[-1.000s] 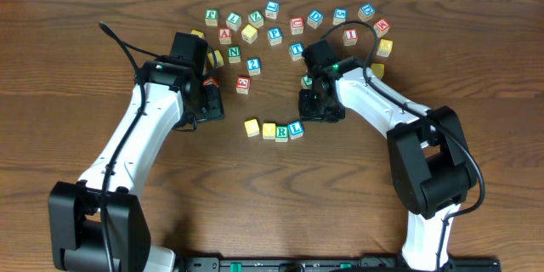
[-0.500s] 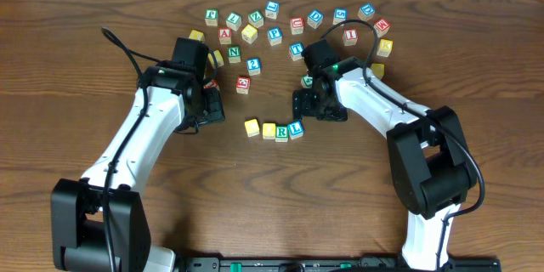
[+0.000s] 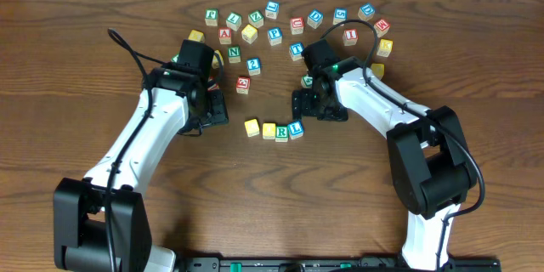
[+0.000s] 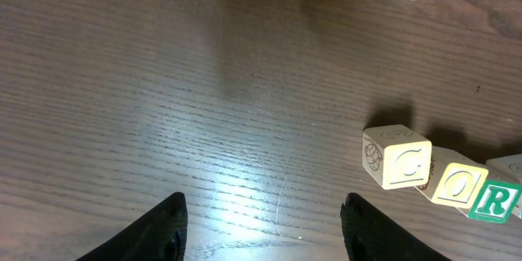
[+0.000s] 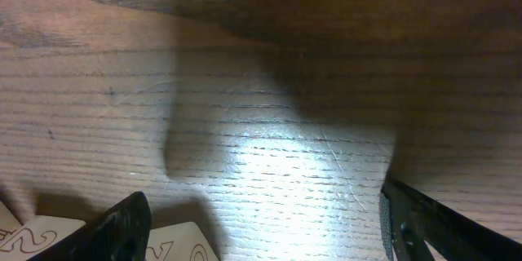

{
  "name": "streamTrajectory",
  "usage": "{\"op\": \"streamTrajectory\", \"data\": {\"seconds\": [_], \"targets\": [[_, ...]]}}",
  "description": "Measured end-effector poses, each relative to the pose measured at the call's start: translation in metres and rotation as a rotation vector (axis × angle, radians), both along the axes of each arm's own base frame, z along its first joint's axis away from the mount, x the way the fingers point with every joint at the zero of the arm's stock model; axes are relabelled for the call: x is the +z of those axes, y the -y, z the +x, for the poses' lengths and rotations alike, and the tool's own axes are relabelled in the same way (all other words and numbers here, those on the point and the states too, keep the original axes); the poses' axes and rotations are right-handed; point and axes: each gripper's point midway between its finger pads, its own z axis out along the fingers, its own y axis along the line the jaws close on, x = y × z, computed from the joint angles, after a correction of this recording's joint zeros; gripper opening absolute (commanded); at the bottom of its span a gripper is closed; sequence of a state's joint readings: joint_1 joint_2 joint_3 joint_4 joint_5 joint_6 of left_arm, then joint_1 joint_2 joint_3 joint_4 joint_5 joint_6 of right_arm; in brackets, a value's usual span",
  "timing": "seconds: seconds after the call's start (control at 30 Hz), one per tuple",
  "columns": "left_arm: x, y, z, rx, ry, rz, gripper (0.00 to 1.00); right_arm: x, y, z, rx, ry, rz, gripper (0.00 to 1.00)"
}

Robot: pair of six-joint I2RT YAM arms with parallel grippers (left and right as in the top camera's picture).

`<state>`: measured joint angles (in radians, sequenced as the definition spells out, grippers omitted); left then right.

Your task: Spell out CORL

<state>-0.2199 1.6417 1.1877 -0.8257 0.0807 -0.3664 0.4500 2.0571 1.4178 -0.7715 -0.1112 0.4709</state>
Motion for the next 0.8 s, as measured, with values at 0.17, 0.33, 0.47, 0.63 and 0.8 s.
{"op": "streamTrajectory", "data": {"seconds": [0.17, 0.33, 0.47, 0.63, 0.8], "targets": [[-0.004, 0.000, -0.001, 0.000, -0.001, 0.000, 0.60, 0.000, 0.000, 0.000, 0.000, 0.000, 0.000, 0.86], [-0.012, -0.001, -0.007, 0.000, -0.016, 0.004, 0.60, 0.000, 0.000, 0.000, 0.000, 0.000, 0.000, 0.87], [-0.015, -0.002, -0.007, 0.000, -0.016, 0.004, 0.60, 0.000, 0.000, 0.000, 0.000, 0.000, 0.000, 0.88], [-0.015, -0.001, -0.005, 0.000, -0.008, 0.002, 0.60, 0.000, 0.000, 0.000, 0.000, 0.000, 0.000, 0.88], [-0.014, 0.000, -0.001, 0.000, 0.011, -0.003, 0.60, 0.000, 0.000, 0.000, 0.000, 0.000, 0.000, 0.89]]}}
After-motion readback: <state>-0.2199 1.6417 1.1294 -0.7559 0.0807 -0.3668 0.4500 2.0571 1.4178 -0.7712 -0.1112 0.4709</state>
